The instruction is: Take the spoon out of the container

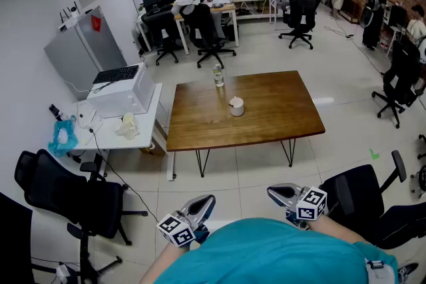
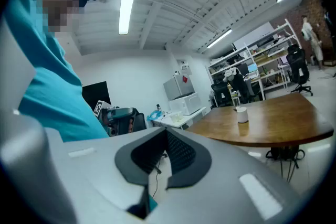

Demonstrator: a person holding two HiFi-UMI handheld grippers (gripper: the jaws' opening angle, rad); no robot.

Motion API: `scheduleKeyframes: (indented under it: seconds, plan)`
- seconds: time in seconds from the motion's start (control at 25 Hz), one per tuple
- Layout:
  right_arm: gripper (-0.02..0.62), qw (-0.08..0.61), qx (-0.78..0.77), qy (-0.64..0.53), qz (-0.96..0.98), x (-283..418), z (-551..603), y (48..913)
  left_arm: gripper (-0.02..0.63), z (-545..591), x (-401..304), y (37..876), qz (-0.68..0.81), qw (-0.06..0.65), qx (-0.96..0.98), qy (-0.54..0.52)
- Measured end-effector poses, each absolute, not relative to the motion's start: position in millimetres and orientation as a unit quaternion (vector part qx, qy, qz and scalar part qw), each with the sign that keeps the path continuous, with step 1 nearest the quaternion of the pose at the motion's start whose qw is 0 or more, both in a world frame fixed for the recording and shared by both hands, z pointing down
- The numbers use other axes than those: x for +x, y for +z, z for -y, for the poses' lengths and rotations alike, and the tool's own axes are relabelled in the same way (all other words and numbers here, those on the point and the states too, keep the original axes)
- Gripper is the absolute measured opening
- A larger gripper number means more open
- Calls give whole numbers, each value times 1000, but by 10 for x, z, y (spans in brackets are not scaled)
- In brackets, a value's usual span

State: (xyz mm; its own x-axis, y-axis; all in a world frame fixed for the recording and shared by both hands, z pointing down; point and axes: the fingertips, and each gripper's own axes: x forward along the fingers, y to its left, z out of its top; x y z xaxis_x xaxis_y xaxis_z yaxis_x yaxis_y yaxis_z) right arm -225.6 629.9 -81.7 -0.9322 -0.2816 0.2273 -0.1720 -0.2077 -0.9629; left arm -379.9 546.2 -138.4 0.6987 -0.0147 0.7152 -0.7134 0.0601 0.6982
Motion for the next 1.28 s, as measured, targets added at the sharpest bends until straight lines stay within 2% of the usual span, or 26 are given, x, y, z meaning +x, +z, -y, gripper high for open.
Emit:
scheduleKeyframes:
  seconds: [0.64,1.08,1.28]
  plan:
    - [2,27,-184,-732,-655,-1064,-6470,-325,0,-5684,-2564,-740,282,678,630,252]
    - [2,18,-181,-739,-649,-1631,-6241,709,0,-5557,-3035,331,262,684,637,240]
    - [2,-8,-181,-748,-638,-2244,-5700,1374,0,-5011,-3658,1046,245,697,633,233]
